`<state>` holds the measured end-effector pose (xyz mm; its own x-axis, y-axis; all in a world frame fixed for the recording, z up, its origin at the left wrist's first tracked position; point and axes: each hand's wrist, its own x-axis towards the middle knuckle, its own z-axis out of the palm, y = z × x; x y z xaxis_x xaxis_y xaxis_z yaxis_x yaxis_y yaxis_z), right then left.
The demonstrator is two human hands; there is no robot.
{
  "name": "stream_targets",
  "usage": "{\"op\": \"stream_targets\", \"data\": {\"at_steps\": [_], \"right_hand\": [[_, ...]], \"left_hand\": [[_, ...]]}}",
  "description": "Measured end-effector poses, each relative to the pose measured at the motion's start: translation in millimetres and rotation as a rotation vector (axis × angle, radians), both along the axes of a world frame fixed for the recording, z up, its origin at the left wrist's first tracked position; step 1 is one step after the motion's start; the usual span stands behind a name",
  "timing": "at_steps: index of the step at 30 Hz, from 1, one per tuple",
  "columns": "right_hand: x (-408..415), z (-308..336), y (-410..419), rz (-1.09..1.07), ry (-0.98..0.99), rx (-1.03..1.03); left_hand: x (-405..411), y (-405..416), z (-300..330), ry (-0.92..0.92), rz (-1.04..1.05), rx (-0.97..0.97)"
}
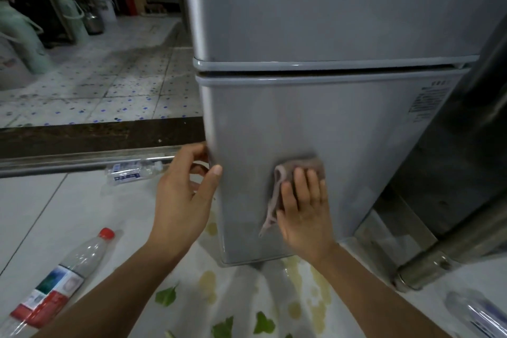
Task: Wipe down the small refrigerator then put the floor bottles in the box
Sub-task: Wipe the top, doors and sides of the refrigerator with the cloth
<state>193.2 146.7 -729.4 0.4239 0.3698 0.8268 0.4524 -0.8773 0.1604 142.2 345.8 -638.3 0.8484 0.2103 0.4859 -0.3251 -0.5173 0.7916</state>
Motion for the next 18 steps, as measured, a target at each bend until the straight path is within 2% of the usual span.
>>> {"op": "stream_targets", "data": {"at_steps": [1, 3, 9, 12, 13, 17, 18], "right_hand": [[-3, -9, -1, 0.001, 0.003, -0.043], [-3, -7, 3, 0.018, 0.013, 0.02], [9, 71, 34, 0.124, -0.091, 0.237], [13, 76, 54, 0.06, -0.144, 0.283], [12, 66, 56, 0.039, -0.16, 0.229], [3, 19, 42, 0.097, -0.211, -0.247], [3, 19, 37, 0.122, -0.215, -0.31]], "left_hand": [[0, 2, 1, -0.001, -0.006, -0.008], [-1, 5, 2, 0.019, -0.013, -0.022], [-10, 11, -3, 0.08, -0.032, -0.066], [-10, 14, -2, 0.099, -0.055, -0.129], [-10, 15, -2, 0.11, -0.065, -0.172], [-13, 20, -1, 0.165, -0.118, -0.34], [-14, 22, -1, 0.174, -0.116, -0.348]]}}
